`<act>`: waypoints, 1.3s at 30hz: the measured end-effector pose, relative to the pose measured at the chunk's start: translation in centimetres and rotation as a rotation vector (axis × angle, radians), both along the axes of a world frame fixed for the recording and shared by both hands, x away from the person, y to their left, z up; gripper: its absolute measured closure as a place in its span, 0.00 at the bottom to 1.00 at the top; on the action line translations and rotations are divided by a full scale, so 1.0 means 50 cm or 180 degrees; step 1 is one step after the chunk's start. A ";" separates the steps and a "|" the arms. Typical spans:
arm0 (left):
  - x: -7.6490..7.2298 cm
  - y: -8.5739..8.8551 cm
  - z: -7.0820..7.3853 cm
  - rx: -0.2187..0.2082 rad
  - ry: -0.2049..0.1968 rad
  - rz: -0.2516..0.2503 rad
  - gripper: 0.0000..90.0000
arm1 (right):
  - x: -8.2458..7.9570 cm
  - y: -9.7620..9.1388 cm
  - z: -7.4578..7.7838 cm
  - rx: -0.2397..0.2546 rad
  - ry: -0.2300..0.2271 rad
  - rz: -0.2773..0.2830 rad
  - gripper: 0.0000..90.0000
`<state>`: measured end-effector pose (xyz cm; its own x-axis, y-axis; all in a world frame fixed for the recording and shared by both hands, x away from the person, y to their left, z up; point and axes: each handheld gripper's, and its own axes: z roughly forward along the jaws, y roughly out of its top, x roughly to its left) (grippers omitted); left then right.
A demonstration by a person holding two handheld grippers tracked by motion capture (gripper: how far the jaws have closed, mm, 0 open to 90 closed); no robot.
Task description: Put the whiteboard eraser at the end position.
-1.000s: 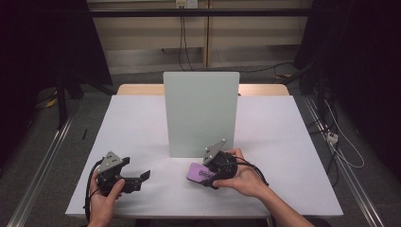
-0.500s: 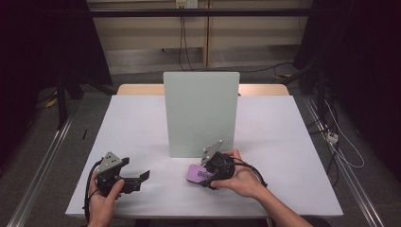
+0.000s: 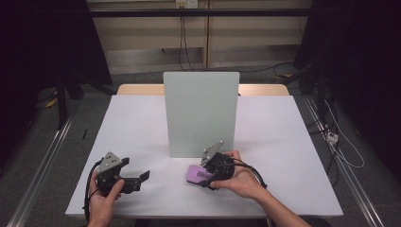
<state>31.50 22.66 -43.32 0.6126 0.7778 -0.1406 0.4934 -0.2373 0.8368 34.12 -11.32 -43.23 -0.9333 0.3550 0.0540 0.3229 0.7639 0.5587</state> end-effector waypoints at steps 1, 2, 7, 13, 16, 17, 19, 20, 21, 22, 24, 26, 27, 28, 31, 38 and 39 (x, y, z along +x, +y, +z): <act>0.000 0.000 0.000 -0.0001 -0.0001 0.0001 0.06 | -0.001 0.001 -0.002 -0.0038 0.0016 -0.0026 0.43; 0.000 0.000 0.000 0.0006 0.0007 0.0005 0.06 | -0.001 0.003 -0.006 -0.0089 0.0010 -0.0031 0.42; 0.002 0.001 0.000 0.0004 0.0000 0.0007 0.06 | -0.003 -0.001 -0.007 0.0006 -0.0036 -0.0049 0.39; 0.003 -0.001 0.000 -0.0004 -0.0005 -0.0014 0.06 | 0.001 -0.008 -0.004 0.0100 0.0019 -0.0116 0.26; 0.004 -0.001 0.000 0.0002 0.0018 -0.0011 0.06 | 0.001 -0.011 -0.002 0.0156 0.0028 -0.0148 0.16; 0.004 0.000 0.000 0.0004 0.0015 -0.0013 0.06 | 0.000 -0.013 0.000 0.0167 0.0011 -0.0167 0.17; 0.004 0.000 0.001 0.0006 0.0012 -0.0011 0.06 | 0.000 -0.017 0.005 0.0232 -0.0011 -0.0199 0.15; 0.004 0.000 0.000 0.0005 0.0013 -0.0013 0.06 | -0.001 -0.019 0.008 0.0276 -0.0016 -0.0231 0.13; 0.004 -0.001 0.000 0.0000 0.0012 -0.0008 0.06 | -0.001 -0.022 0.010 0.0301 -0.0030 -0.0247 0.11; 0.004 -0.001 0.000 0.0003 0.0012 -0.0008 0.06 | -0.001 -0.024 0.012 0.0331 -0.0042 -0.0269 0.11; 0.005 -0.002 0.000 0.0000 0.0022 -0.0008 0.06 | -0.001 -0.030 0.016 0.0420 -0.0034 -0.0317 0.10; 0.005 -0.002 0.000 0.0004 0.0022 -0.0011 0.06 | 0.000 -0.037 0.020 0.0492 -0.0040 -0.0358 0.09; 0.005 -0.003 0.000 0.0005 0.0023 -0.0014 0.06 | 0.000 -0.039 0.022 0.0517 -0.0051 -0.0384 0.09; 0.005 -0.003 -0.001 0.0004 0.0022 -0.0014 0.06 | 0.000 -0.042 0.024 0.0556 -0.0062 -0.0427 0.09; 0.005 -0.003 -0.001 0.0000 0.0020 0.0001 0.06 | -0.003 -0.056 0.029 0.0676 -0.0075 -0.0505 0.09; 0.005 -0.004 -0.001 0.0006 0.0014 -0.0001 0.06 | -0.010 -0.107 0.034 0.0801 -0.0293 -0.0943 0.09; 0.006 -0.003 -0.001 0.0009 0.0022 -0.0011 0.06 | -0.011 -0.114 0.034 0.0804 -0.0310 -0.0999 0.09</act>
<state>31.78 22.50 -43.38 0.6144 0.7760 -0.1426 0.4983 -0.2415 0.8327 33.56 -17.02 -41.53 -0.7868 0.6102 0.0926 0.4547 0.4717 0.7555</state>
